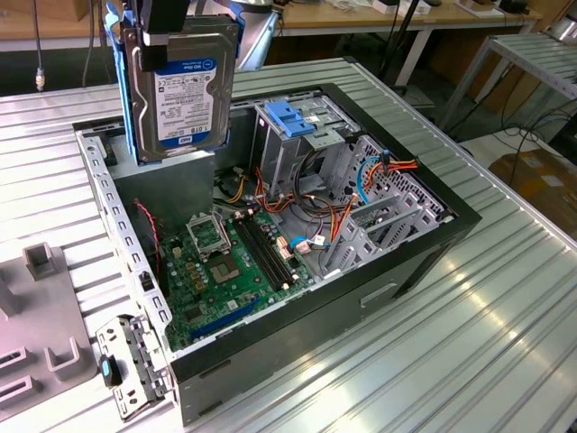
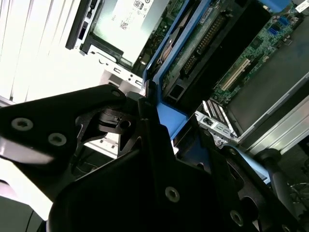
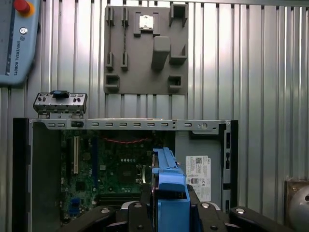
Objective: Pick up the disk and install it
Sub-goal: 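Pick up the disk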
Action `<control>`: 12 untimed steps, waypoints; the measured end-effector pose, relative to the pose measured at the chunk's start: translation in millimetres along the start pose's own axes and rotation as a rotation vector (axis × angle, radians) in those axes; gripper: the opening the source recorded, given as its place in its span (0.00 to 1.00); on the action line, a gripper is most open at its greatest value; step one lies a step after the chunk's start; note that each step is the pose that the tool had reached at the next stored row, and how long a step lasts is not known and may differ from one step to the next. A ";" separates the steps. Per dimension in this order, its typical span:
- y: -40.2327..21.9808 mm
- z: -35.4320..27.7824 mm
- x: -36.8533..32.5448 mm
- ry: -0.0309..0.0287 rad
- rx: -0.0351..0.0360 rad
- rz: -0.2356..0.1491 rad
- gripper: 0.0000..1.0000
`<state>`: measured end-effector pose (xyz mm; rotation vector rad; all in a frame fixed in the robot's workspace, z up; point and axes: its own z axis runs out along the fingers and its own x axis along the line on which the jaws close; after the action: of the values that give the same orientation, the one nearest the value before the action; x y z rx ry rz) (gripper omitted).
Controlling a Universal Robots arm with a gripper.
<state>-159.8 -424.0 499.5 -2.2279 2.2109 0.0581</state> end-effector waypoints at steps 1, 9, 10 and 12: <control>-1.1 0.0 1.1 0.0000 0.0000 0.000 0.37; -34.1 0.7 5.3 0.0003 0.0000 0.000 0.37; -38.4 0.9 5.3 0.0002 0.0000 0.001 0.37; -42.8 1.0 5.4 0.0002 0.0000 0.001 0.37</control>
<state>-117.1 -429.0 497.3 -2.2273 2.2116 0.0579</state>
